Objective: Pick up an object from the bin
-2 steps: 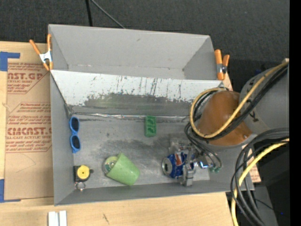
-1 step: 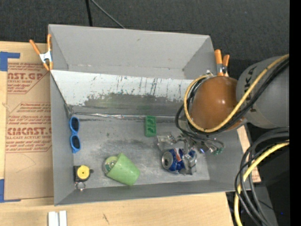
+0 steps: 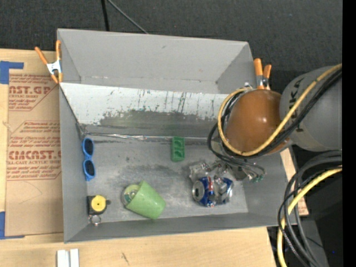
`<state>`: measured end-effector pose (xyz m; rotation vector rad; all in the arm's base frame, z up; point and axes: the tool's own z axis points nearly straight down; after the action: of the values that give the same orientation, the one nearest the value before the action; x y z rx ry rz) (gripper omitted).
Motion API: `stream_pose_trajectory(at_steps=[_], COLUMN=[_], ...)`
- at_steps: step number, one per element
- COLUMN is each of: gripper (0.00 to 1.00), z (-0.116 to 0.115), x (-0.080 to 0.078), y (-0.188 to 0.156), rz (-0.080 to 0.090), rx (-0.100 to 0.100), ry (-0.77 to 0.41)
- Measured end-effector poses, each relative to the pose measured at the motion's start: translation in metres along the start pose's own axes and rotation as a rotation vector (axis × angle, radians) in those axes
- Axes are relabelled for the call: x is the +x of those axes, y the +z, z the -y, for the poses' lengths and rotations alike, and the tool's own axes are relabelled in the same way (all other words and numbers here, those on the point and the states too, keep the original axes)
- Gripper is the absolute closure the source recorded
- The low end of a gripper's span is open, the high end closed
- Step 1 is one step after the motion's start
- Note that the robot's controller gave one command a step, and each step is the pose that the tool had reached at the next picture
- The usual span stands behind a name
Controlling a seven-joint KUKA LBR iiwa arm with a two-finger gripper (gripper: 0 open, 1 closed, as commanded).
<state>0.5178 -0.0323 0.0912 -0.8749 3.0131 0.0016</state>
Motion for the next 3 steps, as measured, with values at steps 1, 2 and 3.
stream_pose_trajectory(at_steps=[1,2,3], gripper=[1.00,1.00,1.00], z=[-0.037,-0.029,-0.025], x=[-0.009,-0.009,-0.015], y=[-0.140,-0.093,-0.247], rz=[0.005,-0.004,0.006], rx=[0.004,-0.003,0.007], ry=[-0.045,-0.119,-0.162])
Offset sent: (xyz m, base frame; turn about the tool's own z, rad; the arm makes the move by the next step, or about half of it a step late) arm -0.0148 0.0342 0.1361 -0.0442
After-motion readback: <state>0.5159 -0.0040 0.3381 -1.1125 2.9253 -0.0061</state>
